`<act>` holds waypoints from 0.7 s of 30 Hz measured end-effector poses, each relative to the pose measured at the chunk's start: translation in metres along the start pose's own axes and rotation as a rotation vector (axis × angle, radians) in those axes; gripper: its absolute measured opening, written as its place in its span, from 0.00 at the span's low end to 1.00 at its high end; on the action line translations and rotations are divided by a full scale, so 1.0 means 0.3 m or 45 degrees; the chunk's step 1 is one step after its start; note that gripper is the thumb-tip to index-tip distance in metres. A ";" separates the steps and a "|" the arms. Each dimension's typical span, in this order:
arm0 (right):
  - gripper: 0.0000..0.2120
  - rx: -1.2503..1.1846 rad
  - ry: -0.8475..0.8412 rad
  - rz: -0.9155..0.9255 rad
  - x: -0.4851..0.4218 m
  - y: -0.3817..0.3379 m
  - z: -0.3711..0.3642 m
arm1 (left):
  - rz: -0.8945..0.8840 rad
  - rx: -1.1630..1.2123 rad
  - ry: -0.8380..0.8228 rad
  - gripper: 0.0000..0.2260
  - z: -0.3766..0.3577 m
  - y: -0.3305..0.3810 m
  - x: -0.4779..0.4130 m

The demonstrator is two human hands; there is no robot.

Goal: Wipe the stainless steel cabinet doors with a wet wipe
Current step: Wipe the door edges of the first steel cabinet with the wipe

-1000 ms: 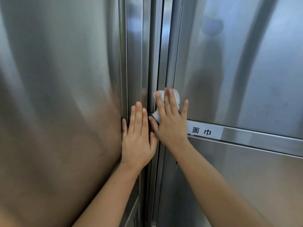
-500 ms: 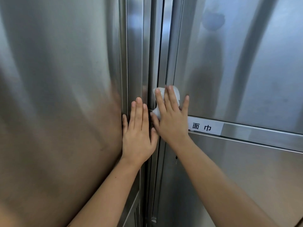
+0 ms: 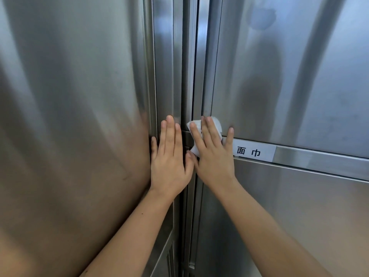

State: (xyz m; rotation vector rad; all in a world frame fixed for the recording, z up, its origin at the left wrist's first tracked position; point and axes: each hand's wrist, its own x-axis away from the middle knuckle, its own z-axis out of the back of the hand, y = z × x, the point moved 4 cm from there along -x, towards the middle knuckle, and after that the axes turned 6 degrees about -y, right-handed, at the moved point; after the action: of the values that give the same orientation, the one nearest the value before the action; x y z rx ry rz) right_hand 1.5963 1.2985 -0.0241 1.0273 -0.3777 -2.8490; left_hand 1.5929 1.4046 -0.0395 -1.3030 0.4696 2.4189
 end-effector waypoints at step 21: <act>0.29 -0.441 0.244 0.220 0.078 0.075 0.003 | 0.150 0.023 -0.198 0.28 0.054 0.072 0.089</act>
State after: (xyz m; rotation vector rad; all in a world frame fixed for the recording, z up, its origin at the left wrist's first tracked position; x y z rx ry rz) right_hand 1.5777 1.2732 -0.0319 1.1186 0.0420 -2.5147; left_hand 1.5576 1.3968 -0.0509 -1.0972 0.5371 2.5822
